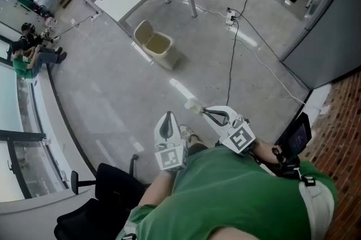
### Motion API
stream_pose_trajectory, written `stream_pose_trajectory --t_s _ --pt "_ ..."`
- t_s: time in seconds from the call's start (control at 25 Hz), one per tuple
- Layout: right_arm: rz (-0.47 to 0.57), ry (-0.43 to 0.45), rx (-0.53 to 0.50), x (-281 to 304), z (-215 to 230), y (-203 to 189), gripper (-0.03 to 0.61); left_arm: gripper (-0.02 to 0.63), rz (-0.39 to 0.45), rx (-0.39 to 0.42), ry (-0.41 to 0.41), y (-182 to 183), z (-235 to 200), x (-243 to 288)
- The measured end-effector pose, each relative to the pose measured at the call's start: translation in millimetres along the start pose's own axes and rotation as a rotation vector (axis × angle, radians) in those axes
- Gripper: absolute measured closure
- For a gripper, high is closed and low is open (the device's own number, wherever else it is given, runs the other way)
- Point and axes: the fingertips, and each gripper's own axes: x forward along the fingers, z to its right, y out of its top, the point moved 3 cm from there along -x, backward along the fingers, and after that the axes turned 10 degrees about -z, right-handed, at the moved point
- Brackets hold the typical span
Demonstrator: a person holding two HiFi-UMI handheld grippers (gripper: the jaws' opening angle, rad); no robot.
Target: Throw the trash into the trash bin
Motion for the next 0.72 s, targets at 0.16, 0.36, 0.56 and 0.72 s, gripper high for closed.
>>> stream_pose_trajectory --t_s 0.16,0.36,0.56,0.72 --pt "-0.006 0.026 -0.014 38.8 3.1 16.7 0.563 0.606 0.007 -0.027 0.021 2.8 -34.4 16.4" --pt "-0.008 0.046 -0.036 87.8 4.6 41.8 0.563 0.607 0.015 -0.047 0.033 5.5 -81.4 36.0" --pt "-0.017 0.063 -0.048 137.2 -0.8 64.4 0.563 0.607 0.02 -0.072 0.045 3.9 -129.8 48.6" --pt "-0.021 0.09 -0.064 176.6 -15.0 80.8 0.563 0.606 0.01 -0.085 0.068 -5.7 -172.5 48.0"
